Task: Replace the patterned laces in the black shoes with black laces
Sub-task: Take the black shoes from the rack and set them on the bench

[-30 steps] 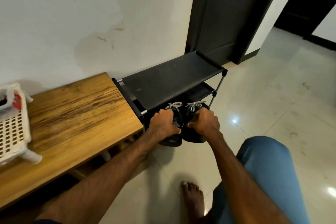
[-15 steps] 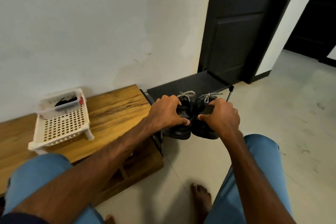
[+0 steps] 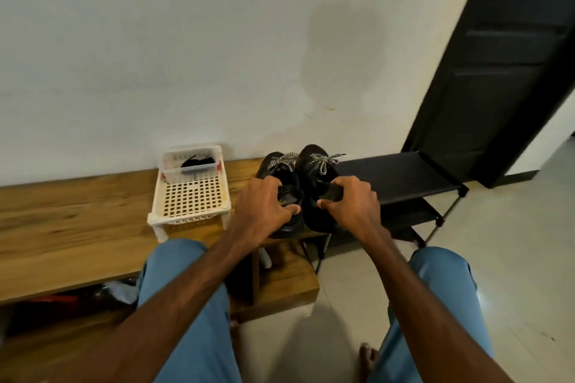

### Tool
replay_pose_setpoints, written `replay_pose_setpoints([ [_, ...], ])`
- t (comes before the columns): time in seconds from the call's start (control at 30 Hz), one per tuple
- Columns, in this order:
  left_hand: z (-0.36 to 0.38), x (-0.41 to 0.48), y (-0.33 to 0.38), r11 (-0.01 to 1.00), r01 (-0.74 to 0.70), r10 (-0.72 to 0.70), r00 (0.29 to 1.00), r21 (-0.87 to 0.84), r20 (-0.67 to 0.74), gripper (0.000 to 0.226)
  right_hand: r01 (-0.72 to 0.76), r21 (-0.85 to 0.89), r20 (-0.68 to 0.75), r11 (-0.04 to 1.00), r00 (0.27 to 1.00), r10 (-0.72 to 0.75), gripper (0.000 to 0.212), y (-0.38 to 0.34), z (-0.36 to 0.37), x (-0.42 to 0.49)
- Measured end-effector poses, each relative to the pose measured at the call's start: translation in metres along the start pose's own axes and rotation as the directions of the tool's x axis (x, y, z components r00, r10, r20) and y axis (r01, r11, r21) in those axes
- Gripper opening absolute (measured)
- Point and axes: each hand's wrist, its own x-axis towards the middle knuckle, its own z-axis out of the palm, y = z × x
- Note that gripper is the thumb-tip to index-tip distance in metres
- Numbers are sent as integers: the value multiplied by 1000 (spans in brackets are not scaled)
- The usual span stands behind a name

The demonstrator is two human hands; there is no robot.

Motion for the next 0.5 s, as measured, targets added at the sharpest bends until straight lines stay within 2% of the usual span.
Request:
replay_pose_setpoints([
  [0.13,9,3,-50,996,85,-85,996,34,7,52,46,-12,114,999,992,-45,39,-22,42,9],
  [0.2,19,4,-65,993,110,-112,993,39,29,53,64,-20,123,998,991,-61,39,-26,56,16],
  [0.37,22,0,-61,995,89,-89,996,42,-9,48,72,-43,73,997,995,-68,38,-29,56,18],
  [0.43,55,24,-65,984,164,-167,985,74,34,46,84,-95,160,992,985,-68,39,-10,88,60],
  [0.5,57,20,-65,984,144,-148,988,102,30,48,81,-138,173,987,983,-56,40,-10,82,55],
])
